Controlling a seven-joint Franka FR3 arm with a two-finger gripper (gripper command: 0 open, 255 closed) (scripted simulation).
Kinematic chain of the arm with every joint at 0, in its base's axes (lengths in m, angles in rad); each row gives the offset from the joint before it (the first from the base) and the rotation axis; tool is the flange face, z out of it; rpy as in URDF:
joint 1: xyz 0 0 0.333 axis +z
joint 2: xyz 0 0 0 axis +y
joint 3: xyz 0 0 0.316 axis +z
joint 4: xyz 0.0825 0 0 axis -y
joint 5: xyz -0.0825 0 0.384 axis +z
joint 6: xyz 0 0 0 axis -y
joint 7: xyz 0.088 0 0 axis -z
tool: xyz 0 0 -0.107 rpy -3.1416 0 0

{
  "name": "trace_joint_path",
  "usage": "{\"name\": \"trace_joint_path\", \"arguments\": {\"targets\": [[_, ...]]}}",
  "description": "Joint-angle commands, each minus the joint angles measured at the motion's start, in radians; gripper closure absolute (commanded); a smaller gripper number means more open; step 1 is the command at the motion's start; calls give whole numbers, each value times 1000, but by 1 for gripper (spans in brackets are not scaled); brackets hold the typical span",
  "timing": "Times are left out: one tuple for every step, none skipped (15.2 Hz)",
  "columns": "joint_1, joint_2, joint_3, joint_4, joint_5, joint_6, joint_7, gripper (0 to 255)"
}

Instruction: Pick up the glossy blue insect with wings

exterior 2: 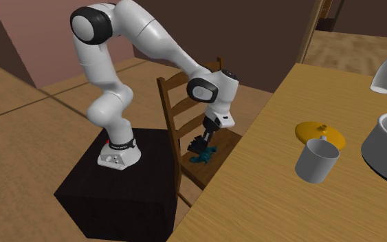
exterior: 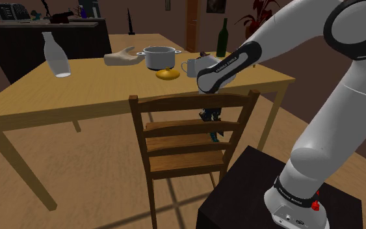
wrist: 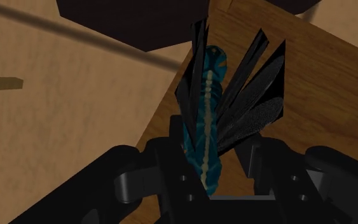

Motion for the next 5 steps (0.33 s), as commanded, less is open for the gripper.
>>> {"name": "trace_joint_path", "arguments": {"targets": [[2,-15,2,12,3,-27,-1,255],[2,-23,2,17,4,-41,-2,255],[2,-31,2,23,6,-55,-4,255],[2,-33,2,24,6,-57,-4,255],[2,-33,2,24,6,-57,-4,255]]}}
